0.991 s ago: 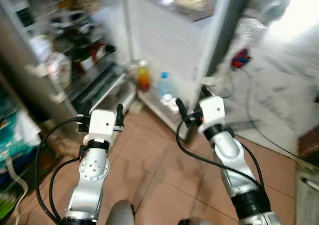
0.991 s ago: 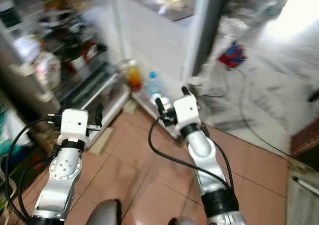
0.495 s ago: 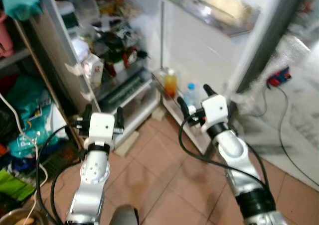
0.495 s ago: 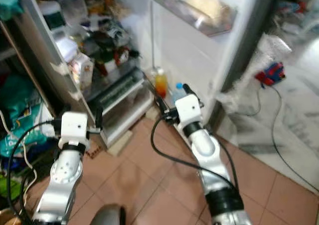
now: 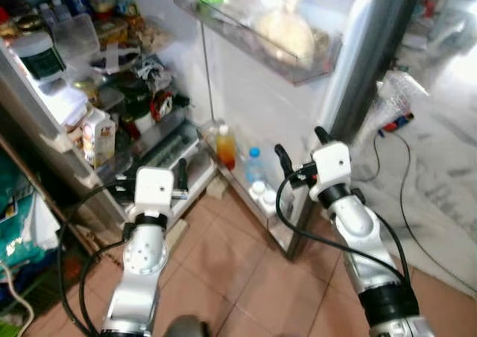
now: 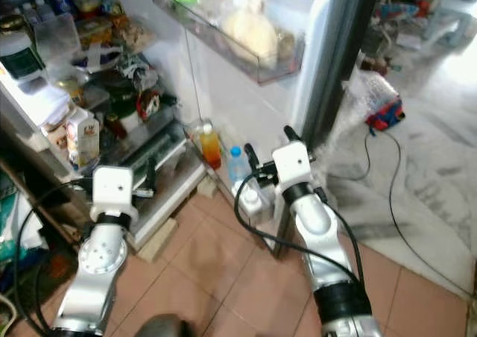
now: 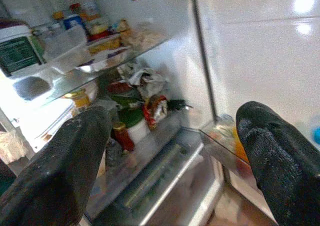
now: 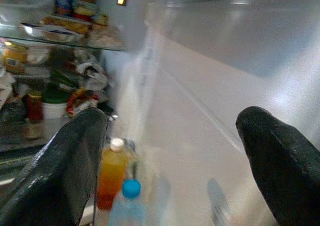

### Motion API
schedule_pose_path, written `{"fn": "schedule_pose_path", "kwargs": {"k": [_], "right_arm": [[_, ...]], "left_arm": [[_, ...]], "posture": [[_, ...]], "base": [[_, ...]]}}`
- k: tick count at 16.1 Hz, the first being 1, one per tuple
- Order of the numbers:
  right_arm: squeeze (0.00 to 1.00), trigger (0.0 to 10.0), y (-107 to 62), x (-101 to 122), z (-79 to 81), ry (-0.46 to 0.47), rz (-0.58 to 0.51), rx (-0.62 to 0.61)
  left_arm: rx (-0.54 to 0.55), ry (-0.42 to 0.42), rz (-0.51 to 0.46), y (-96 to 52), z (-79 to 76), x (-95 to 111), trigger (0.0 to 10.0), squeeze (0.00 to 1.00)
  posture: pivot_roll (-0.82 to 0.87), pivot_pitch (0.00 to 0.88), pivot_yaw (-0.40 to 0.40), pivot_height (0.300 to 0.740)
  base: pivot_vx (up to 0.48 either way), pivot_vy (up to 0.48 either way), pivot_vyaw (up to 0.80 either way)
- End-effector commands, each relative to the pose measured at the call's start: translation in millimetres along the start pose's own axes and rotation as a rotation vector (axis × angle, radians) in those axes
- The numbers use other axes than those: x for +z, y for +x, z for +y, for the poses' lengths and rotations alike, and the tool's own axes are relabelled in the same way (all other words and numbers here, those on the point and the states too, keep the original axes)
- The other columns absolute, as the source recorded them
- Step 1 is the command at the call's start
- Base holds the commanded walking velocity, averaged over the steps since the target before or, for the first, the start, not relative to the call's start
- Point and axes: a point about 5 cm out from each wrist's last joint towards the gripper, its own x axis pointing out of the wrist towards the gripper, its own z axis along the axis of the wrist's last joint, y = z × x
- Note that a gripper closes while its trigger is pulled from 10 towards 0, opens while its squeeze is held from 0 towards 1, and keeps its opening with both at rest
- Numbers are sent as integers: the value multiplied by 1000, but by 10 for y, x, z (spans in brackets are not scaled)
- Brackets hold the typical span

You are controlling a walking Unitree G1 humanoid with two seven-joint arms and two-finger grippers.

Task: Restocking fridge

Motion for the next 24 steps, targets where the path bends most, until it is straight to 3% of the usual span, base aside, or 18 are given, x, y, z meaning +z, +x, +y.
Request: {"fn": "schedule_pose_path", "kwargs": {"k": [1, 4, 6, 10, 12, 14, 16, 18, 21, 24], "right_arm": [[0, 10000, -21, 10, 85, 17, -12, 35], [0, 10000, -112, -5, 90, 12, -18, 45], [0, 10000, -262, -55, 35, -10, -8, 17], [0, 10000, -661, -389, -419, -48, 185, -253], [0, 10000, -730, -491, -553, -46, 251, -328], [0, 10000, -623, -564, -640, -18, 287, -360], [0, 10000, -278, -505, -760, 36, 260, -360], [0, 10000, -133, -467, -761, 74, 246, -307], [0, 10000, -26, -407, -618, 136, 193, -61], [0, 10000, -25, -393, -506, 194, 186, 83]], "left_arm": [[11, 7, 19, -20, 53, -46, 10000, 0], [9, 7, 19, -30, 45, -52, 10000, 0], [-10, 28, 14, -57, 47, -73, 10000, 0], [-44, 102, 60, -178, 122, -205, 10000, 0], [-50, 116, 88, -182, 140, -235, 10000, 0], [-75, 126, 121, -186, 115, -279, 10000, 0], [-126, 110, 141, -227, 86, -287, 10000, 0], [-131, 92, 154, -272, 110, -304, 10000, 0], [-122, 97, 174, -344, 162, -331, 10000, 0], [-134, 97, 170, -344, 154, -326, 10000, 0]], "posture": [[119, 78, -13, 740], [119, 77, -17, 740], [117, 75, -18, 740], [116, 82, -12, 740], [116, 85, -7, 740], [123, 92, -2, 740], [142, 96, -2, 740], [157, 98, -7, 740], [178, 101, -19, 740], [176, 102, -18, 740]], "base": [[0, 0, 0], [0, 0, 0], [0, 0, 0], [0, 0, 0], [0, 0, 0], [0, 0, 0], [0, 0, 0], [0, 0, 0], [0, 0, 0], [0, 0, 0]]}}
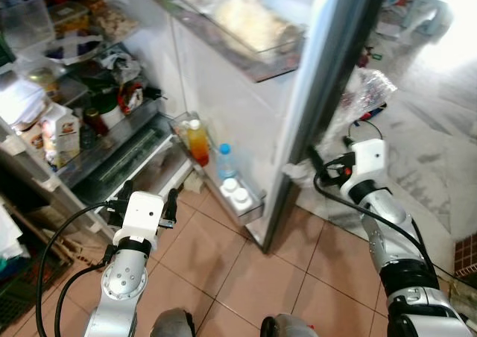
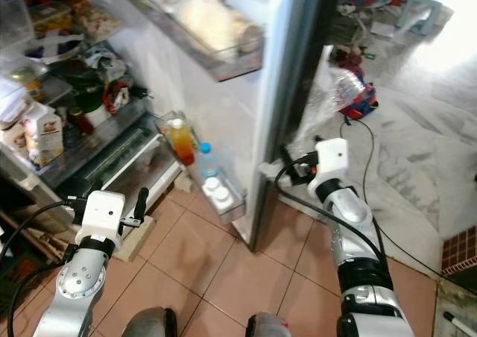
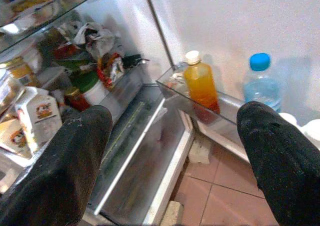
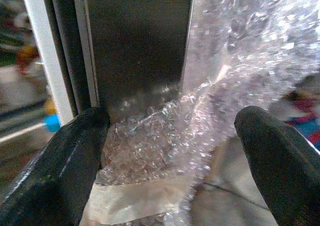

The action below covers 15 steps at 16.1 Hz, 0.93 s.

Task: Restocking fridge

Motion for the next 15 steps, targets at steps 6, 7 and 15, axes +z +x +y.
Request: {"fn": "schedule_pose_path", "kwargs": {"k": [6, 7, 15], "right_arm": [[0, 10000, -75, 50, 562, 226, 2, 551], [0, 10000, -133, 64, 671, 263, 7, 645], [0, 10000, -157, 163, 799, 187, -50, 585]], "left_arm": [[-19, 6, -15, 10, 5, 51, 10000, 0], [20, 15, -28, -3, 35, 79, 10000, 0], [180, -38, -27, -21, 165, 113, 10000, 0]], "posture": [[166, 99, -11, 740], [166, 99, -11, 740], [155, 101, -15, 740]], "base": [[0, 0, 0], [0, 0, 0], [0, 0, 200]]}}
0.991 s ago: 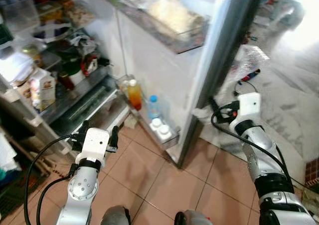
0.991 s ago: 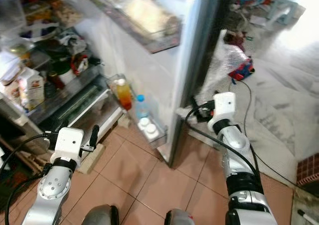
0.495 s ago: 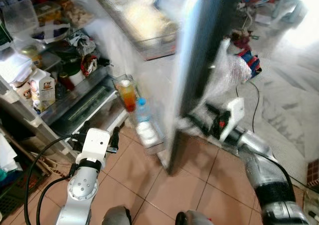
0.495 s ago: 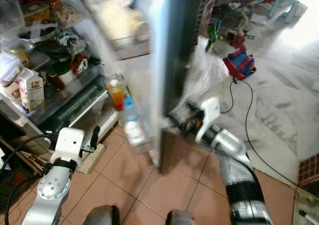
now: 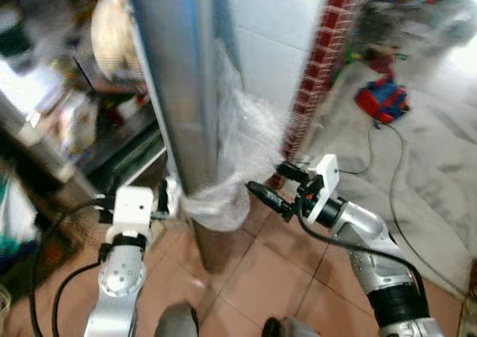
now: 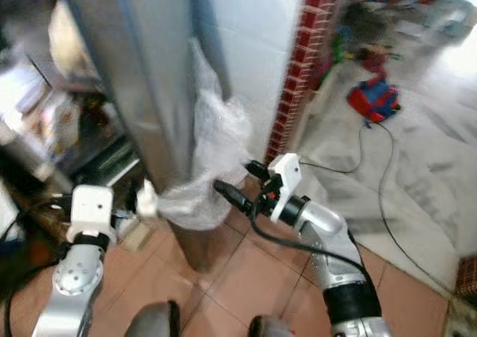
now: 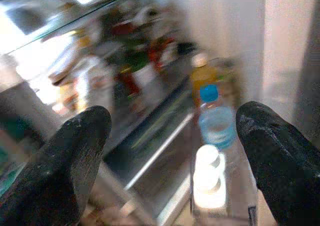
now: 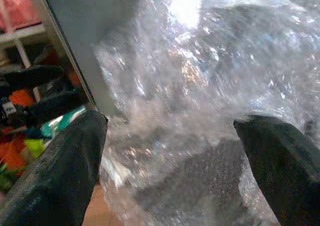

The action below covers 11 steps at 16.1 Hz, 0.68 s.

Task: Restocking fridge

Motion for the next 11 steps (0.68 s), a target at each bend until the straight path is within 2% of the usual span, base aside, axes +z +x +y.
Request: {"fn": "schedule_pose_path", "kwargs": {"k": [1, 6, 8, 10, 11], "right_arm": [[0, 10000, -4, -36, 57, -14, 11, 0], [0, 10000, 29, -150, 141, -45, 34, -23], [0, 10000, 21, -169, 78, -58, 37, -86], [0, 10000, 6, -177, -66, -113, 43, -217], [0, 10000, -17, -169, -169, -158, 42, -329]], "left_arm": [[65, 10, -15, -29, 87, 31, 10000, 0], [75, 14, -21, -34, 99, 41, 10000, 0], [77, 14, -24, -33, 96, 46, 10000, 0], [47, 8, -26, -19, 69, 44, 10000, 0], [35, 7, -24, 4, 50, 39, 10000, 0]], "posture": [[157, 101, -15, 740], [165, 102, -17, 740], [165, 102, -17, 740], [167, 99, -14, 740], [166, 94, -12, 740]], "base": [[0, 0, 800], [0, 0, 800], [0, 0, 800], [0, 0, 0], [0, 0, 0]]}}
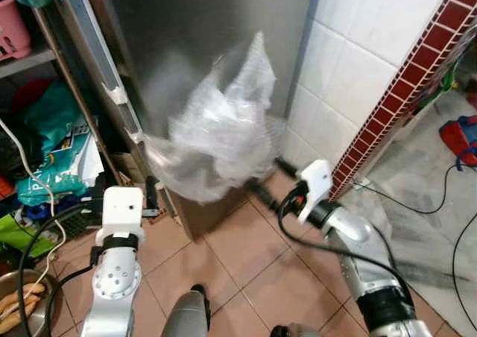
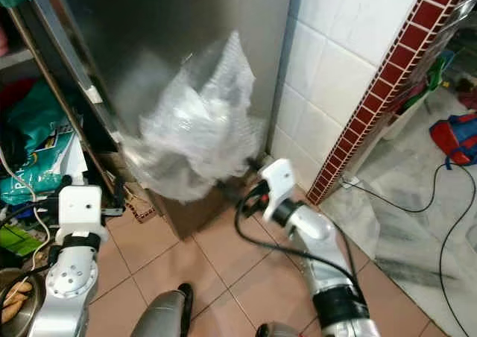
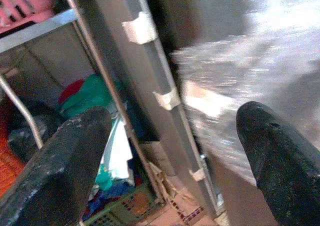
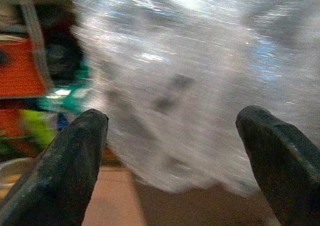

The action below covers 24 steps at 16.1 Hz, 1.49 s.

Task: Restocking fridge

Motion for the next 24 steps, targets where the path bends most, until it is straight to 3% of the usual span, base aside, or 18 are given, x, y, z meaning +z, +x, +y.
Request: {"fn": "schedule_pose_path", "kwargs": {"k": [1, 6, 8, 12, 18, 24], "right_arm": [[0, 10000, -31, -8, -100, -36, 0, -101], [0, 10000, -79, -14, -178, -88, -24, -316], [0, 10000, -142, -61, -140, -77, -16, -353], [0, 10000, -170, -99, -146, -100, 7, -387], [0, 10000, -192, -96, -196, -107, 14, -411], [0, 10000, -213, -82, -204, -125, 6, -437]], "left_arm": [[-19, -1, -6, 28, -26, 9, 10000, 0], [-75, -35, -10, 99, -121, 9, 10000, 0], [-112, -66, -10, 123, -164, 2, 10000, 0], [-145, -91, -14, 159, -227, 17, 10000, 0], [-164, -116, -20, 162, -262, 18, 10000, 0], [-189, -123, -23, 168, -295, 11, 10000, 0]], "posture": [[166, 94, -12, 740], [134, 68, -3, 740], [121, 65, 4, 740], [100, 65, 15, 740], [93, 65, 4, 740], [82, 65, 8, 740]], "base": [[0, 0, 0], [0, 0, 0], [0, 0, 0], [0, 0, -800], [319, 0, -800], [339, 251, -800]]}}
